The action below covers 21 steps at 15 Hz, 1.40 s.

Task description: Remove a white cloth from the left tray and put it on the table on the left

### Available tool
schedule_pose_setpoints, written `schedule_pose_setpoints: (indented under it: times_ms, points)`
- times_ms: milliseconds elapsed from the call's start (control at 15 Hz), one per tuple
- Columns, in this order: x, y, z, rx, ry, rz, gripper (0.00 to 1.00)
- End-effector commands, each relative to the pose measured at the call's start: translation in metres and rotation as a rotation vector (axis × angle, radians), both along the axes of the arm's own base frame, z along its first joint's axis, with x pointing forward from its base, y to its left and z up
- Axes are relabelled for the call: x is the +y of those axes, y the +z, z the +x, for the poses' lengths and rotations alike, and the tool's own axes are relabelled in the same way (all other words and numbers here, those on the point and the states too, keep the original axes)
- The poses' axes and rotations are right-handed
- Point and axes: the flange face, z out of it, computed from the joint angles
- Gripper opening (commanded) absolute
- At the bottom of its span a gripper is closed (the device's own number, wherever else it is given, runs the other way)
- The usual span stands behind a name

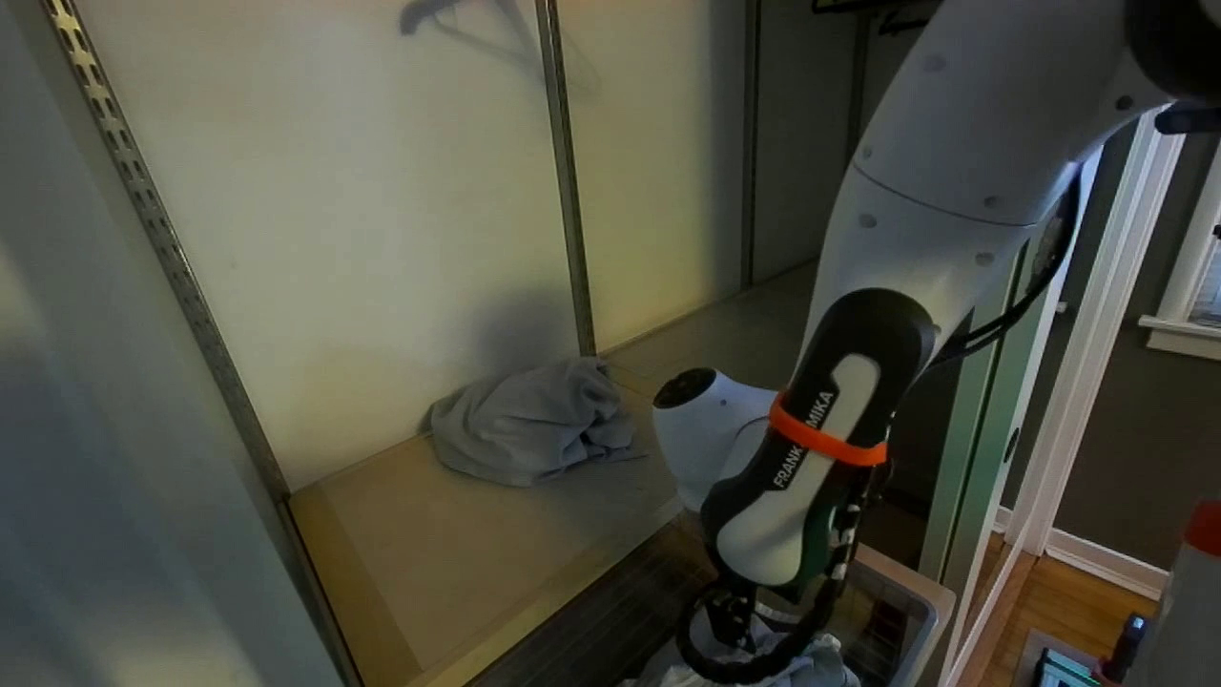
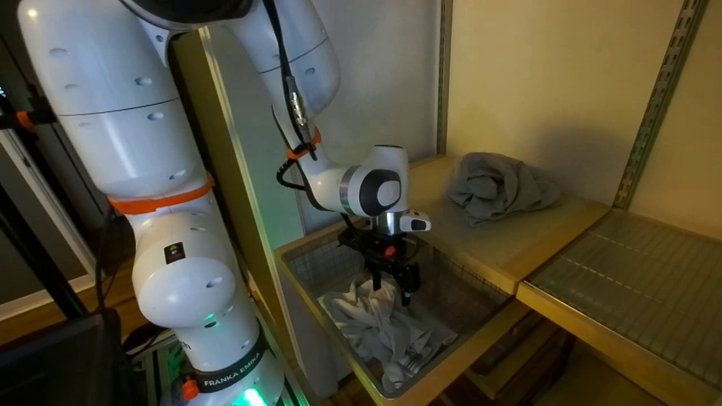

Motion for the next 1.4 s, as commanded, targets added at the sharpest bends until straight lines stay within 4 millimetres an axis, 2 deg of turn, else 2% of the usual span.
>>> schedule_pose_setpoints:
  times_ms: [0,67,267,733,933,1067,1333]
  points:
    - [-0.004,-0.045,-0.01,0.03,-0.022,0.017,1.0]
    - [-0.002,-0.021,-0.003,0.015,-0.009,0.015,1.0]
    - [-0.005,-0.042,-0.008,0.043,-0.019,0.026,1.0]
    - [-0.006,-0.051,0.0,0.001,-0.026,0.085,1.0]
    - [-0.008,-0.059,-0.003,0.033,-0.039,0.115,1.0]
    - [-0.01,-0.063,-0.005,0.066,-0.055,0.113,0.74]
    - [-0.012,-0.069,-0.009,0.104,-0.068,0.097,0.42]
